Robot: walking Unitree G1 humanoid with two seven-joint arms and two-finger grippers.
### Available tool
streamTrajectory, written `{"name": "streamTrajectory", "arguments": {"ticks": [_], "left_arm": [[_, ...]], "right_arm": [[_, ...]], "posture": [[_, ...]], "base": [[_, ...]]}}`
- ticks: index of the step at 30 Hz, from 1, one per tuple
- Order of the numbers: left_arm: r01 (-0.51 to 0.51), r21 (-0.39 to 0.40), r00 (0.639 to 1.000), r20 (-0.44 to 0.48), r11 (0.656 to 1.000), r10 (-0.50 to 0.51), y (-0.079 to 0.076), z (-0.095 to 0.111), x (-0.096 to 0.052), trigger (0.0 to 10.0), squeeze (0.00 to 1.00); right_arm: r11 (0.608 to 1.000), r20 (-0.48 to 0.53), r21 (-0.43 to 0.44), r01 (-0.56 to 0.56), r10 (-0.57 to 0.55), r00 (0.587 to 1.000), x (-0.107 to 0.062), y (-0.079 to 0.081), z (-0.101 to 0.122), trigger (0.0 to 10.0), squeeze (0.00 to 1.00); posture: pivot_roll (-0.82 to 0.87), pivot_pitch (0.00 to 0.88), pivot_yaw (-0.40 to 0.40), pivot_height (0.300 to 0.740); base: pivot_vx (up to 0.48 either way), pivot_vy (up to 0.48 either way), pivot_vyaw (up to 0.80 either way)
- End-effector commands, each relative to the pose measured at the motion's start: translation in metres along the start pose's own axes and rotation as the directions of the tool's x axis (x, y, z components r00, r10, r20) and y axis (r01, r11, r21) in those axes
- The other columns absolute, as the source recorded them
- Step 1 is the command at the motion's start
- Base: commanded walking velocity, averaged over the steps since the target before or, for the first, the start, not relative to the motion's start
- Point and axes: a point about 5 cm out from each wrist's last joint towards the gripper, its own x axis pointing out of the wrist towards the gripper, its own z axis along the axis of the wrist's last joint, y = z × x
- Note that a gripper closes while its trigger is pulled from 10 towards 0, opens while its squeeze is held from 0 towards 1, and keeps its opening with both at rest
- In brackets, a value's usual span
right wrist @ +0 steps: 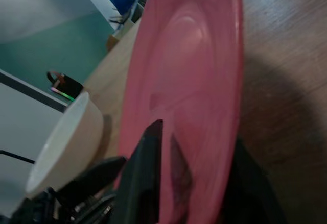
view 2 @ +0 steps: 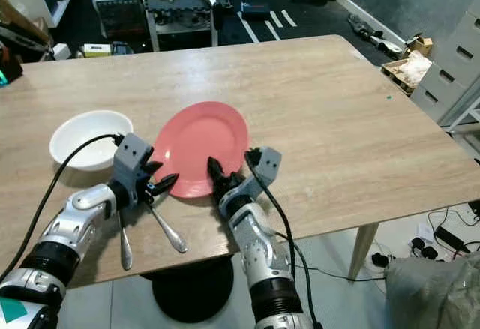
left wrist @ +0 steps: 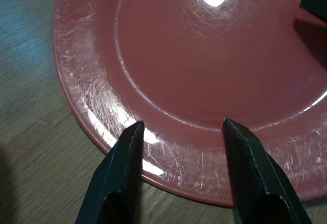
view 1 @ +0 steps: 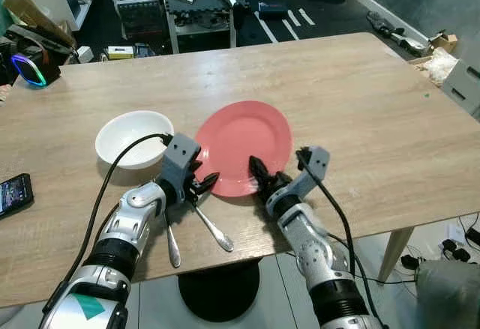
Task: Setting the table
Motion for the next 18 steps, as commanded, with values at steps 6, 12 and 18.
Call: {"name": "streamTrajectory", "arguments": {"ticks": [6,12,18], "left_arm": [[0.033,-0.063,0.988,-0.148,0.997,-0.042,-0.010,-0.037,-0.005,10.0,0.00],[-0.031,0.007,0.999,-0.035,0.999,0.032,0.002,-0.011,-0.002,10.0,0.00],[-0.042,0.099,0.960,0.280,0.994,0.013,0.011,0.071,-0.001,10.0,0.00]], "right_arm": [[0.958,-0.005,0.193,-0.211,0.216,0.976,0.017,0.073,-0.025,0.0,0.00],[0.957,-0.001,0.184,-0.224,0.228,0.974,0.011,0.071,-0.024,0.0,0.00],[0.974,0.094,0.101,-0.201,0.192,0.977,0.007,0.060,0.005,0.0,0.00]], "posture": [[-0.07,0.132,0.084,0.740],[-0.07,0.125,0.086,0.740],[-0.08,0.116,0.093,0.740]], "base": [[0.000,0.000,0.00],[0.000,0.000,0.00],[0.000,0.000,0.00]]}}
